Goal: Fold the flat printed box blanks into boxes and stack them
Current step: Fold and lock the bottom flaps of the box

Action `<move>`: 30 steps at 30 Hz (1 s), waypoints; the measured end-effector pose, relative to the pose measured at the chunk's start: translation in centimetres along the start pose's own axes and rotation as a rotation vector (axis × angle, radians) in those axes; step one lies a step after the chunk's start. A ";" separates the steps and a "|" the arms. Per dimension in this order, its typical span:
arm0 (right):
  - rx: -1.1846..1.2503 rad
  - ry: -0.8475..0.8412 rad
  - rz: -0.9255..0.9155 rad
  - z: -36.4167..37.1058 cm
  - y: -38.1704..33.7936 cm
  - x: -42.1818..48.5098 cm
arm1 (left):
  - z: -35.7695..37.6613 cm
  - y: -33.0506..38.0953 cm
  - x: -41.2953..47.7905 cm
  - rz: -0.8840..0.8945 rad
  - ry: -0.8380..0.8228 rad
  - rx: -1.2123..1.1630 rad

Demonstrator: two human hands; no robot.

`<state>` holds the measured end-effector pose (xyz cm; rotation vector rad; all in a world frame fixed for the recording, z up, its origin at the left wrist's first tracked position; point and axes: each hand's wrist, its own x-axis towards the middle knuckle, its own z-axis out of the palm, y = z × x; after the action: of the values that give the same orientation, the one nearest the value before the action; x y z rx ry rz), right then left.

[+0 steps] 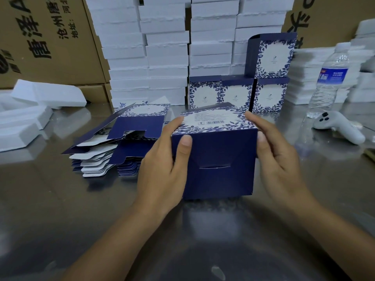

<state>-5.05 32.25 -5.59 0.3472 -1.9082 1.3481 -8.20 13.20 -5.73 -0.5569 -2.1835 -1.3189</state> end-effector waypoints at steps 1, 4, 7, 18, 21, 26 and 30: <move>0.006 -0.001 0.016 0.1 0.0 0.0 | 0.0 -0.1 0.0 -0.006 0.010 -0.013; 0.061 0.000 0.151 0.4 -0.1 0.0 | 0.2 -0.1 0.1 -0.032 0.040 -0.083; 0.105 -0.015 0.382 0.4 -0.2 0.1 | 0.2 -0.1 0.0 -0.060 0.056 -0.171; 0.136 -0.028 0.226 -0.2 -0.7 0.4 | 0.5 0.1 1.0 -0.194 -0.058 -0.480; -0.007 -0.026 0.118 -0.2 -0.9 0.3 | 0.7 -0.4 0.9 -0.222 -0.200 -0.529; -0.414 -0.083 -0.068 0.5 -1.0 -0.3 | 0.9 -1.4 1.0 -0.254 -0.414 -0.627; -0.441 -0.062 -0.088 1.1 -1.0 -0.7 | 0.9 -1.7 1.0 -0.273 -0.457 -0.652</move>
<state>-4.46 30.71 -5.52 0.2478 -2.1483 0.8357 -10.17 13.33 -6.63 -0.8947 -2.1960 -2.2680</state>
